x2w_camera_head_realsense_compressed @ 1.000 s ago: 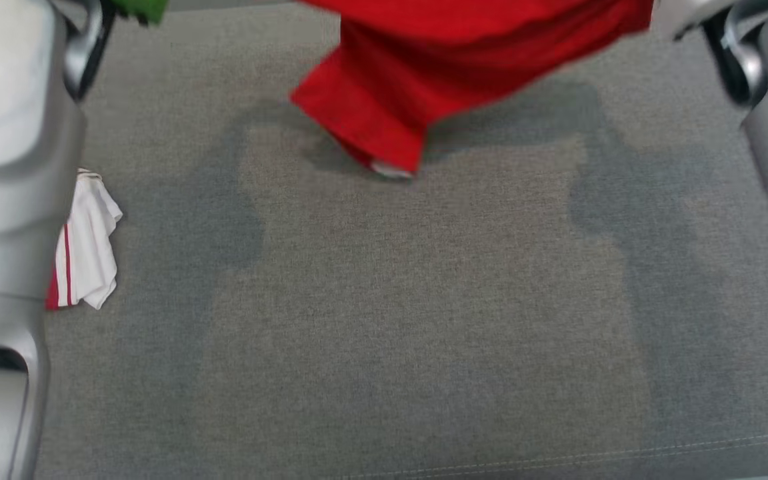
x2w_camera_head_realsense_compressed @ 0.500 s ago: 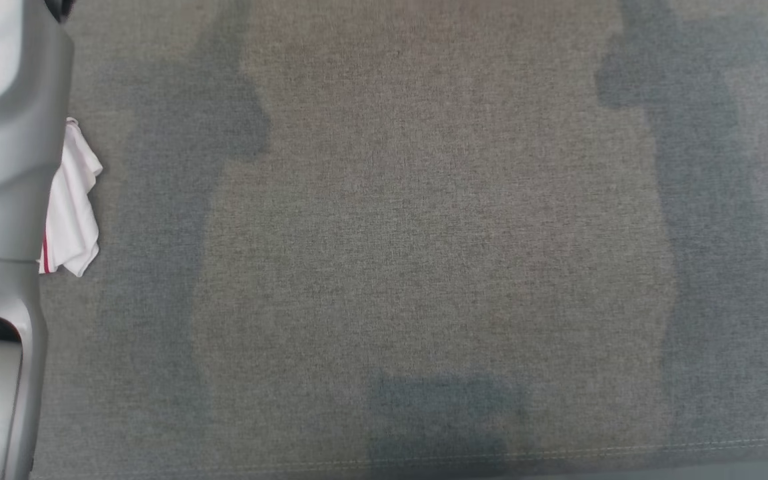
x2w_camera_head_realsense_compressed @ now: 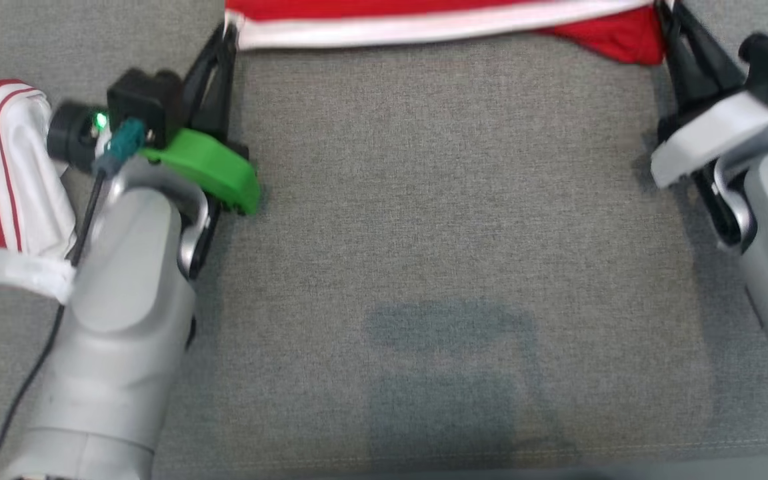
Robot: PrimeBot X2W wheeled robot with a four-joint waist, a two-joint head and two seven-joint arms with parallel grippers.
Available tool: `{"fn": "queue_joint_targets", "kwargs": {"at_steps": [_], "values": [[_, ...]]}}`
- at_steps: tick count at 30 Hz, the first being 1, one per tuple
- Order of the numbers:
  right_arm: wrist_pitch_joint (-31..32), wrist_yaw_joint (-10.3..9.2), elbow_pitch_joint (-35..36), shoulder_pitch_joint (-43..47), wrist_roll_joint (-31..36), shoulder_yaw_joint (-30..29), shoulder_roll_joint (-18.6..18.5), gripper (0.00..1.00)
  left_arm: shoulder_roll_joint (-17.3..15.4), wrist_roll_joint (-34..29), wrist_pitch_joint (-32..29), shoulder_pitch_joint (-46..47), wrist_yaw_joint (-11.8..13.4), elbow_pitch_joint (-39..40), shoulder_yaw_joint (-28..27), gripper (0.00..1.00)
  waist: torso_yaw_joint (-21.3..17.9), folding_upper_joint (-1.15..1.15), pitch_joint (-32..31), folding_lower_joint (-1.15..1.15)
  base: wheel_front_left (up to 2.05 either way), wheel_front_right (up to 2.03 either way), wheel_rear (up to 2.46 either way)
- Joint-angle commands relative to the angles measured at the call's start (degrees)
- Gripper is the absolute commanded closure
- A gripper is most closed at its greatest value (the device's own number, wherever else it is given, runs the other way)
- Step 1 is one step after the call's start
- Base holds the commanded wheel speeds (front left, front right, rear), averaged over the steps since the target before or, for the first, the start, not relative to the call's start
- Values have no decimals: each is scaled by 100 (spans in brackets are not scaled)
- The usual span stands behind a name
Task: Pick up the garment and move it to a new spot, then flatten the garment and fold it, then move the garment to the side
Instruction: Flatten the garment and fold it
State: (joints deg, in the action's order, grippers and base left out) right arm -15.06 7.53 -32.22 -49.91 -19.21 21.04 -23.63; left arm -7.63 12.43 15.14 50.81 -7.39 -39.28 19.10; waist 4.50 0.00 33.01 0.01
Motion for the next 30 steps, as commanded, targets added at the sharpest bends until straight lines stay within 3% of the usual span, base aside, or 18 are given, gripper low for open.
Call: {"fn": "queue_joint_targets", "kwargs": {"at_steps": [1,12,15,21,28,30], "values": [[-15,-9,65,324,-118,-73,30,100,43,124,0,-286,-3,59,-140,100,-114,0,-339,-1,0,0,0],[5,-10,209,3174,-562,-385,814,100,370,665,-9,-2979,2,70,-1020,100,-296,0,-2066,-1,0,0,0],[6,-11,76,3704,-522,-376,987,100,409,578,-10,-3533,1,8,-972,100,-290,0,-2481,-1,0,0,0],[17,-14,-169,4459,-569,-488,1094,100,427,484,-10,-4485,1,-42,-945,100,-281,0,-3250,-1,0,0,0],[-4,-13,-135,4865,-679,-561,1138,100,327,480,-10,-5197,0,-88,-596,100,-286,0,-3602,-1,0,0,0],[-8,-13,-126,5012,-708,-513,1101,100,300,580,-6,-5348,0,-41,-731,100,-266,0,-3691,-1,0,0,0]]}}
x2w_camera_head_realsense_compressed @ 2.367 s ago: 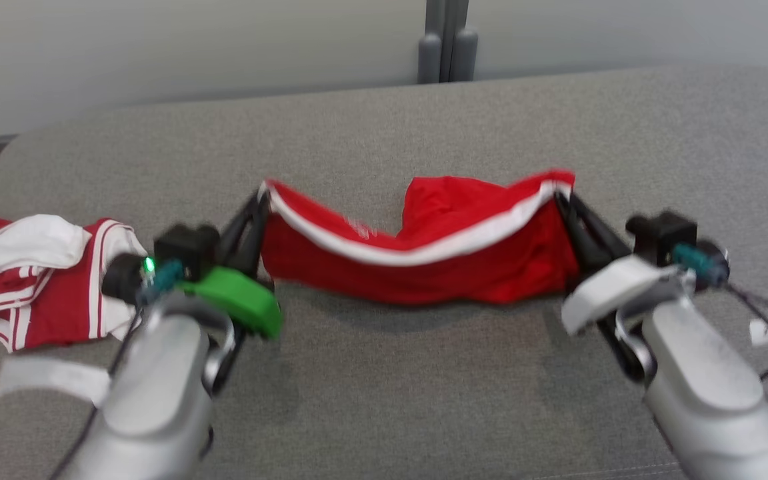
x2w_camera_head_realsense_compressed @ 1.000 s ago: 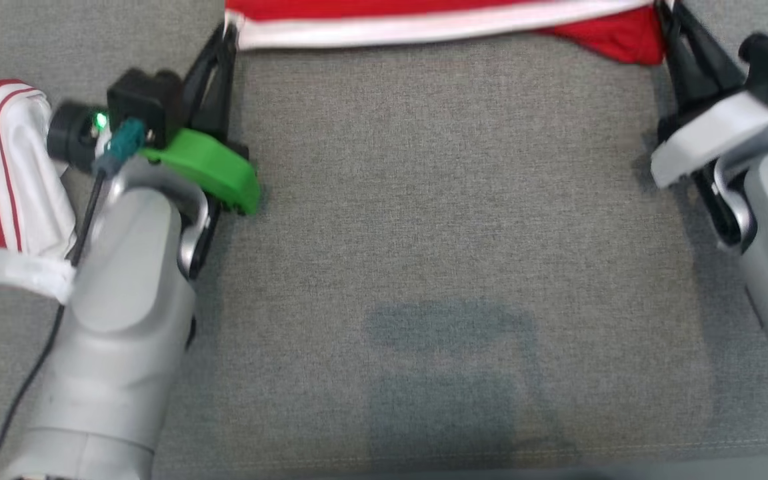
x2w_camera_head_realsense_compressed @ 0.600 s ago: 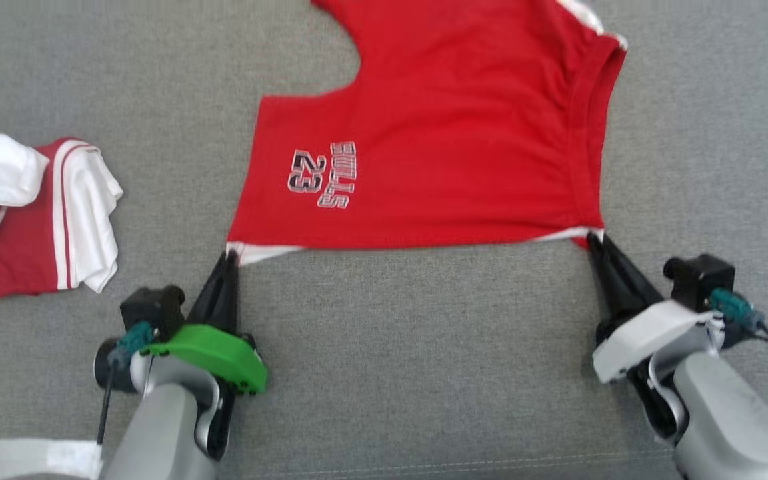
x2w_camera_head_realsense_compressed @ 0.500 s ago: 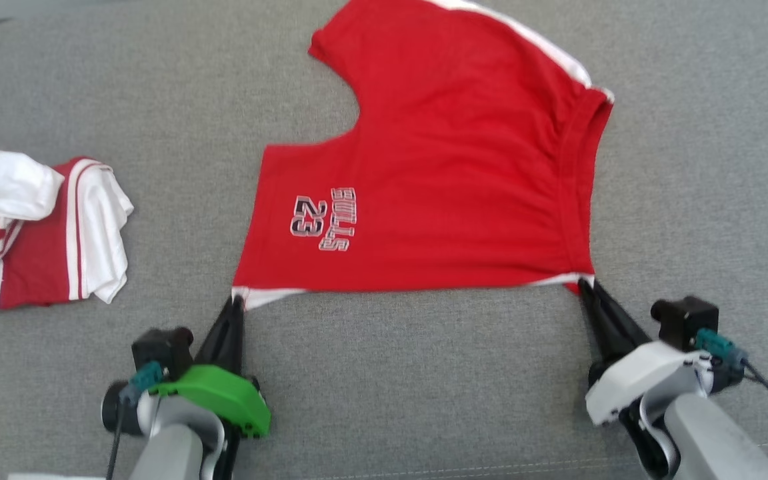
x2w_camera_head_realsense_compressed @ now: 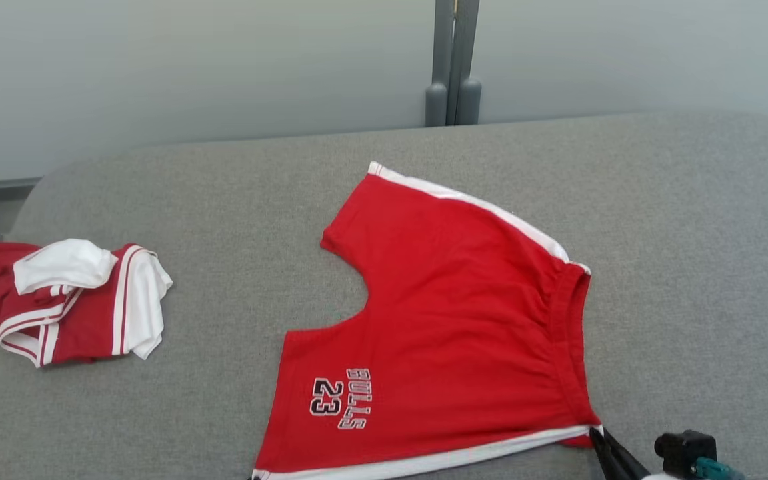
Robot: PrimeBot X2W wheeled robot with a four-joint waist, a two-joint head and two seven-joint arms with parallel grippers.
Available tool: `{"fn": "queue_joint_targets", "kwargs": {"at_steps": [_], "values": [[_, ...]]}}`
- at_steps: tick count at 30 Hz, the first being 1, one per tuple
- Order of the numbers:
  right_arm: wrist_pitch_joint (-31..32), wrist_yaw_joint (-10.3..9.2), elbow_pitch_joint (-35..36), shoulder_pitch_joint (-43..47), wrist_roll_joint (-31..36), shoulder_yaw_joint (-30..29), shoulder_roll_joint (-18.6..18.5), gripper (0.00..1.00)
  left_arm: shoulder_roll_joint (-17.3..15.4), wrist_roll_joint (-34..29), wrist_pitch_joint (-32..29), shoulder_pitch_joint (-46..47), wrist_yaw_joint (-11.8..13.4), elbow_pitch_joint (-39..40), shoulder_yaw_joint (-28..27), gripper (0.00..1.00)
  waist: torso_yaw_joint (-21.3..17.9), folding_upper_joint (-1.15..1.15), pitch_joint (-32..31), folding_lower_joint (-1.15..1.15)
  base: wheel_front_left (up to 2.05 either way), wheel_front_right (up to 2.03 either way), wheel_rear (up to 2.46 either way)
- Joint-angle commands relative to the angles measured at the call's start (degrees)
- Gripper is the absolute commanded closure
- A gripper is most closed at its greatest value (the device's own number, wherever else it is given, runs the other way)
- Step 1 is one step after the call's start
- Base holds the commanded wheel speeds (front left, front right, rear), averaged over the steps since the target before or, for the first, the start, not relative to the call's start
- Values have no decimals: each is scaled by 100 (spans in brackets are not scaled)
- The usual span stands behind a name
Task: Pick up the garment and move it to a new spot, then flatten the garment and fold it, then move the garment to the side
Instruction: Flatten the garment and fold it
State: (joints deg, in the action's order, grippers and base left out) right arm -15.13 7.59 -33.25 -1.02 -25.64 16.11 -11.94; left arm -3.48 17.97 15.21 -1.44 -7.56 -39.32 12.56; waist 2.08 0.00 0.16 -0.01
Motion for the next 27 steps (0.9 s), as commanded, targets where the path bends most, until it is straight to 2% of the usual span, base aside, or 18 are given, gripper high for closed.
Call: {"fn": "queue_joint_targets", "kwargs": {"at_steps": [1,6,13,18,22,27], "values": [[-1,-18,-21,210,-117,21,-75,100,-110,36,-12,-194,18,-44,-104,100,-9,0,-447,1,0,0,0],[-2,-18,-54,492,-220,283,-179,100,-111,30,-11,-481,18,58,-200,100,40,0,-598,1,0,0,0],[-2,-17,344,413,-228,177,-171,100,-165,-97,-7,-205,18,653,-142,100,-33,0,-505,1,0,0,0],[-2,-16,540,-98,-238,-30,-131,100,-454,33,-7,680,17,672,241,100,-143,0,-184,1,0,0,0],[-2,-16,459,-754,-218,-93,-47,100,-651,114,-7,1727,18,279,501,100,-325,0,185,1,0,0,0],[-2,-15,238,-1630,-264,-64,132,100,-709,42,-7,3054,17,-275,821,100,-621,0,862,1,0,0,0]]}}
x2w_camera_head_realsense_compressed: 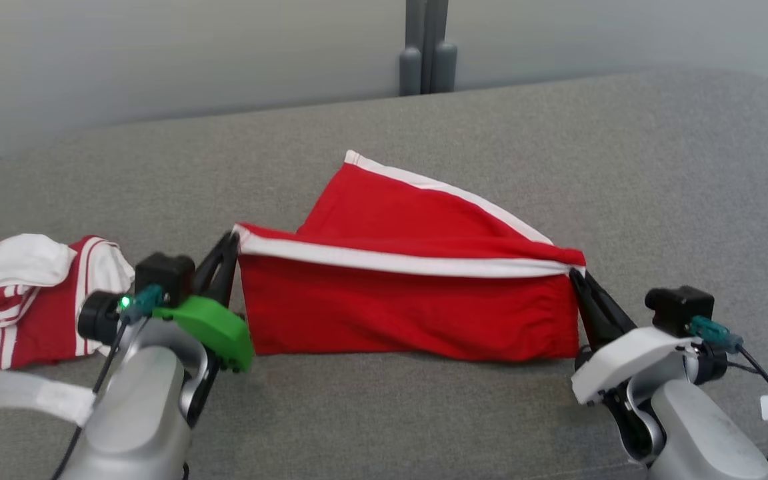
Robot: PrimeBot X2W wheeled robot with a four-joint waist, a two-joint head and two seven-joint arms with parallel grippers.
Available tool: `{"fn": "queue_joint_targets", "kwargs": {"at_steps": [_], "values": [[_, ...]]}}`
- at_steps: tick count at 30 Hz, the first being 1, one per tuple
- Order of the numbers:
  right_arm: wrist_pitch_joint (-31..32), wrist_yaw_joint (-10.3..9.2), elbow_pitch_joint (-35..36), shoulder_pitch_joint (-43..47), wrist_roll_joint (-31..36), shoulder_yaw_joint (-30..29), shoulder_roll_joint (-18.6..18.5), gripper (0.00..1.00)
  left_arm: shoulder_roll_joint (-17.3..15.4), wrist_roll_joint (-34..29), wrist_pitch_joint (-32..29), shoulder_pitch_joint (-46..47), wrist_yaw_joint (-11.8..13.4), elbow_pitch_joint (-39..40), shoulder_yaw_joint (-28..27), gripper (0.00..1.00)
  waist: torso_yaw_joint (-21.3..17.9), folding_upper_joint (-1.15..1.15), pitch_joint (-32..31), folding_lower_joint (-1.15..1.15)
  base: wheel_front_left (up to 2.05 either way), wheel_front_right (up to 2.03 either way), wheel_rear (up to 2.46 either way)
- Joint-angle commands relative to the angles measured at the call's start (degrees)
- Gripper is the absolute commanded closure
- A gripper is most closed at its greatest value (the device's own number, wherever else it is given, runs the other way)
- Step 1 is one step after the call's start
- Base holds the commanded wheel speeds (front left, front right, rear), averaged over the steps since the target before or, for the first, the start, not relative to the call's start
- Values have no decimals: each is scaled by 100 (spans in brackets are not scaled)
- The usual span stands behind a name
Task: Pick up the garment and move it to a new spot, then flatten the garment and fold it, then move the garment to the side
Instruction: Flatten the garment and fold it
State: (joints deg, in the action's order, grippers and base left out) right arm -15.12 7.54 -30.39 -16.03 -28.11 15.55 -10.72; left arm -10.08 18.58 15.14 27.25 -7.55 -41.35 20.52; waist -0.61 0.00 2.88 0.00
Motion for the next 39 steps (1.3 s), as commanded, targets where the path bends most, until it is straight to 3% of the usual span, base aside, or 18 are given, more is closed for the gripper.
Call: {"fn": "queue_joint_targets", "kwargs": {"at_steps": [1,10,16,28,32,33,34,35,36,39], "values": [[-3,-10,-101,-284,-23,18,56,100,-50,-16,-1,412,16,-195,83,100,-419,0,723,0,0,0,0],[-3,-9,-499,-1071,48,-58,362,100,21,-230,-1,1834,15,-1102,504,100,-823,0,1433,0,0,0,0],[-3,-9,-619,-1303,249,-287,549,100,76,-384,0,2479,270,-1732,488,100,-1068,0,1700,0,0,0,0],[-3,-10,-598,-1611,524,-390,757,100,-60,-530,-1,3236,536,-2454,488,100,-1408,0,1977,0,0,0,0],[-3,-10,-538,-1668,369,-186,773,100,-27,-572,-1,3398,470,-2651,566,100,-1460,0,2045,0,0,0,0],[-3,-10,-496,-1697,311,-128,774,80,-5,-548,-1,3412,468,-2691,560,100,-1469,0,2064,0,0,0,0],[-3,-10,-456,-1709,275,-83,773,31,15,-526,-1,3417,476,-2708,552,80,-1474,0,2079,0,0,0,0],[-3,-10,-395,-1722,246,-43,776,0,29,-522,-1,3424,497,-2705,549,51,-1477,0,2099,0,0,0,0],[-3,-10,-348,-1727,214,-25,777,0,47,-489,-1,3414,500,-2696,522,0,-1476,0,2115,0,0,0,0],[-3,-10,-159,-1733,318,-77,776,0,78,-462,-1,3372,538,-2566,473,0,-1433,0,2158,0,0,0,0]]}}
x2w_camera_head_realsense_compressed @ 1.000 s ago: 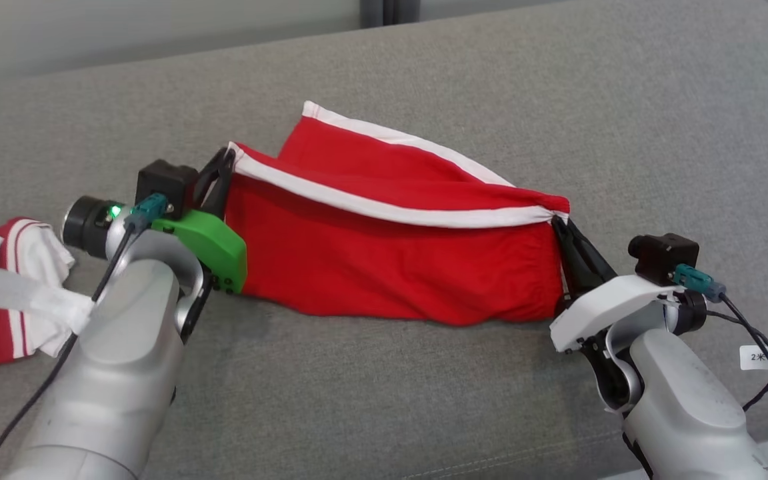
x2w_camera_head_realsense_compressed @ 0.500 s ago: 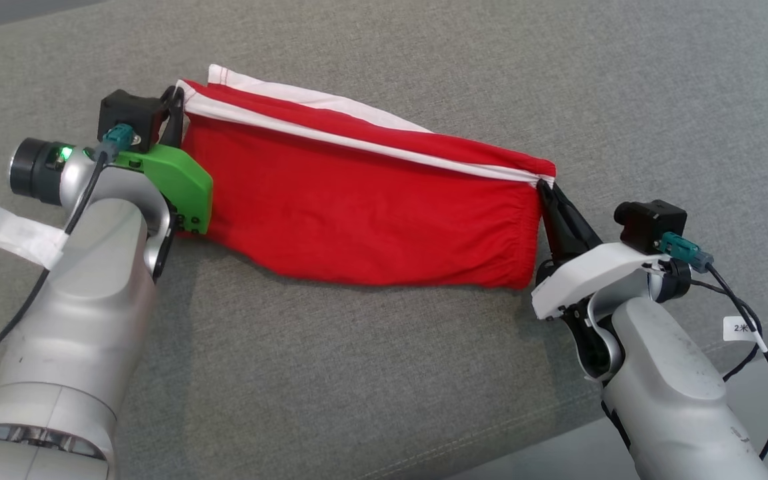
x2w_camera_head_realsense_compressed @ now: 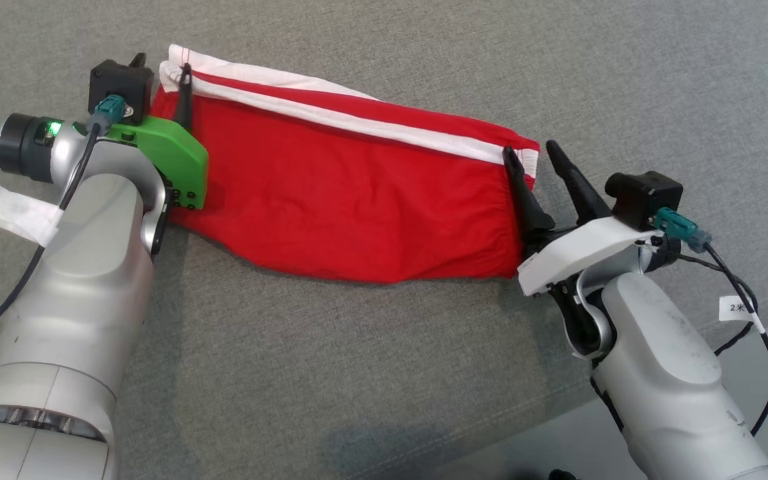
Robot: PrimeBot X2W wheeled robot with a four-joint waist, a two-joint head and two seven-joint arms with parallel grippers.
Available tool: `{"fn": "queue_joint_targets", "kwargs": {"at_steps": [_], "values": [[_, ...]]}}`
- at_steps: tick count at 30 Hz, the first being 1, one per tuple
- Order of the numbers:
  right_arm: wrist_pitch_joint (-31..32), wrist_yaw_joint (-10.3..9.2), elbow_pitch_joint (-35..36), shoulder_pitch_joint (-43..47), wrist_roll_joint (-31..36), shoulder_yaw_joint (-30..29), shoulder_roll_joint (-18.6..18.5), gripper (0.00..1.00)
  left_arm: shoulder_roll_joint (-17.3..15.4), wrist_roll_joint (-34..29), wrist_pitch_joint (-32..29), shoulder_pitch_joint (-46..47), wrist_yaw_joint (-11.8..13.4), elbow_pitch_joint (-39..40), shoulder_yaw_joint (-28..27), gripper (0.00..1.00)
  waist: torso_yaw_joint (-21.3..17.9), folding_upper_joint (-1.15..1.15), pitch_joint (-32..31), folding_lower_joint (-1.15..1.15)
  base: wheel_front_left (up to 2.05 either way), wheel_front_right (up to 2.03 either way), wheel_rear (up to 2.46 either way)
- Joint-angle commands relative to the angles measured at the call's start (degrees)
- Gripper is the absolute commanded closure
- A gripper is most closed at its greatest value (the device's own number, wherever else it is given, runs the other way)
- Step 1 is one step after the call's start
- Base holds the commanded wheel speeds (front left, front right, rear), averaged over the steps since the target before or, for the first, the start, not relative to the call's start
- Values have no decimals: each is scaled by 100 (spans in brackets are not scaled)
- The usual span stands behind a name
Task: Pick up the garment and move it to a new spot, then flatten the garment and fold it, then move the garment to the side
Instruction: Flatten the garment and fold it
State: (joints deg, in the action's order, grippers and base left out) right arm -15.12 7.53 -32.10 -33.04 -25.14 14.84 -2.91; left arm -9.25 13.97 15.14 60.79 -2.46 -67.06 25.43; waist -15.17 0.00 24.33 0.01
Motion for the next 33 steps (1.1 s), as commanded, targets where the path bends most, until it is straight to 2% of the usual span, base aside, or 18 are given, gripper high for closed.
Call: {"fn": "queue_joint_targets", "kwargs": {"at_steps": [1,6,12,23,24,25,26,33], "values": [[-3,-8,81,-7,67,-71,-5,0,5,10,-1,-38,45,72,-36,0,51,0,13,-1,0,0,0],[-3,-8,554,359,593,-723,-11,0,82,224,-1,-495,-67,523,-283,0,244,0,-148,-1,0,0,0],[-2,-8,730,784,843,-1194,-9,0,180,371,-1,-970,-261,513,-424,0,374,0,-354,-1,0,0,0],[-2,-8,729,1055,812,-1218,-8,0,263,517,-54,-1043,-351,-381,-384,2,210,0,-444,-1,0,0,0],[-2,-8,730,1051,799,-1213,-7,0,278,524,-53,-1041,-353,-416,-372,54,191,0,-444,-1,0,0,0],[-2,-8,732,1047,786,-1207,-7,0,294,533,-51,-1040,-362,-444,-362,83,171,0,-450,-1,0,0,0],[-2,-8,734,1050,771,-1205,-7,0,311,529,-48,-1041,-368,-467,-347,100,157,0,-461,-1,0,0,0],[-2,-8,673,1236,691,-1238,-7,0,351,732,-14,-1391,-379,-412,-491,100,207,0,-834,-1,0,0,0]]}}
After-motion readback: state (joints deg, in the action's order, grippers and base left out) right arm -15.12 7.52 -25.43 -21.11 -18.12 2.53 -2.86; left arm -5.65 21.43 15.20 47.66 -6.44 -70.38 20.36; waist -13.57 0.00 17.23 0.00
